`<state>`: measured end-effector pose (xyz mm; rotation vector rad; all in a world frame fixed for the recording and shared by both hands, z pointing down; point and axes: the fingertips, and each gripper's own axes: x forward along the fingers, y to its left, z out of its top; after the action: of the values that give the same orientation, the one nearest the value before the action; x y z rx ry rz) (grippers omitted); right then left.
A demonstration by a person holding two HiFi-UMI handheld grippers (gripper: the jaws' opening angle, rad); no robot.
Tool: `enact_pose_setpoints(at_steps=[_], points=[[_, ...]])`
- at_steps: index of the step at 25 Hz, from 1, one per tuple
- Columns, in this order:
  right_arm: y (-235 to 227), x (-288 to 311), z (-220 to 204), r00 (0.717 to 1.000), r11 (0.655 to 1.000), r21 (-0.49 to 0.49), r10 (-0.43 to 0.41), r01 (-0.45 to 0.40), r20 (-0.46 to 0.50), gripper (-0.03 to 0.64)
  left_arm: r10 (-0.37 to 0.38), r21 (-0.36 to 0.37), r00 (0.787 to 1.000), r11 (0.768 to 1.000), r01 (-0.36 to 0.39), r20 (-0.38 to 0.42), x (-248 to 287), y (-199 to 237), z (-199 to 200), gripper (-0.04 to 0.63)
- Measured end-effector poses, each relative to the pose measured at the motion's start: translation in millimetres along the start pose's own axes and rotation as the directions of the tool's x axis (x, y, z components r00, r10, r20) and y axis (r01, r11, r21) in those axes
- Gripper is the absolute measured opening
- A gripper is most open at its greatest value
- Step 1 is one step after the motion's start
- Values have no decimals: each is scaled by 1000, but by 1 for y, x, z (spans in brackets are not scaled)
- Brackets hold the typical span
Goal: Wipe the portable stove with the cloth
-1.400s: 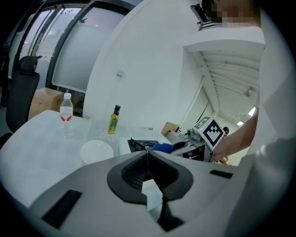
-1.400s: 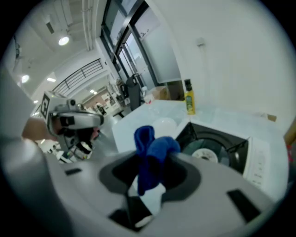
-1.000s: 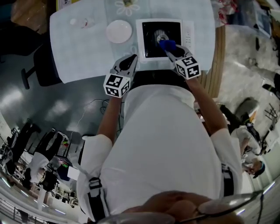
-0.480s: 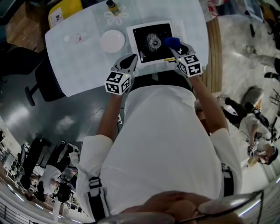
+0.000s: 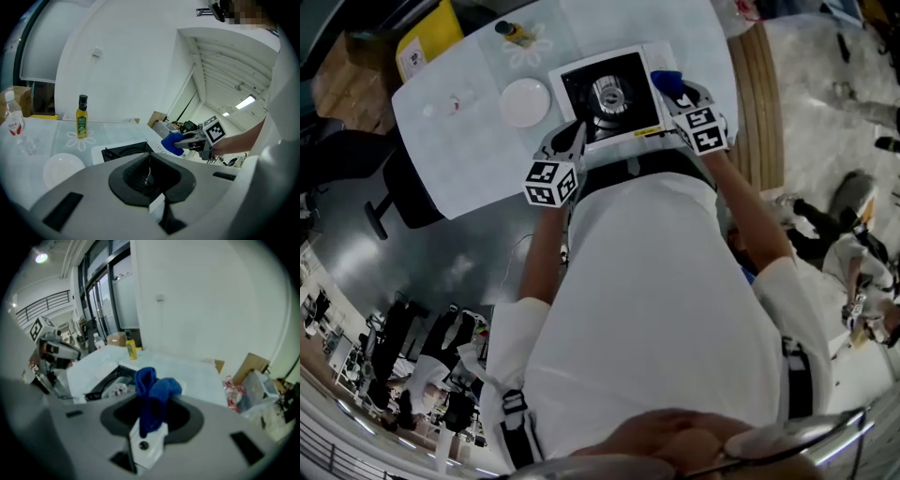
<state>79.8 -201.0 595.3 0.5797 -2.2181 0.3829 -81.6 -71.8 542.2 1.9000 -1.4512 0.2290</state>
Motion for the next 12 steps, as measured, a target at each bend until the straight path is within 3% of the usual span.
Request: enact_pose_setpoints(at_steps=[12], points=[[-87,30,-3,999,997,-64,-43,41,-25,150,24,16,999,1000,-24,-42,40,-18,17,36]])
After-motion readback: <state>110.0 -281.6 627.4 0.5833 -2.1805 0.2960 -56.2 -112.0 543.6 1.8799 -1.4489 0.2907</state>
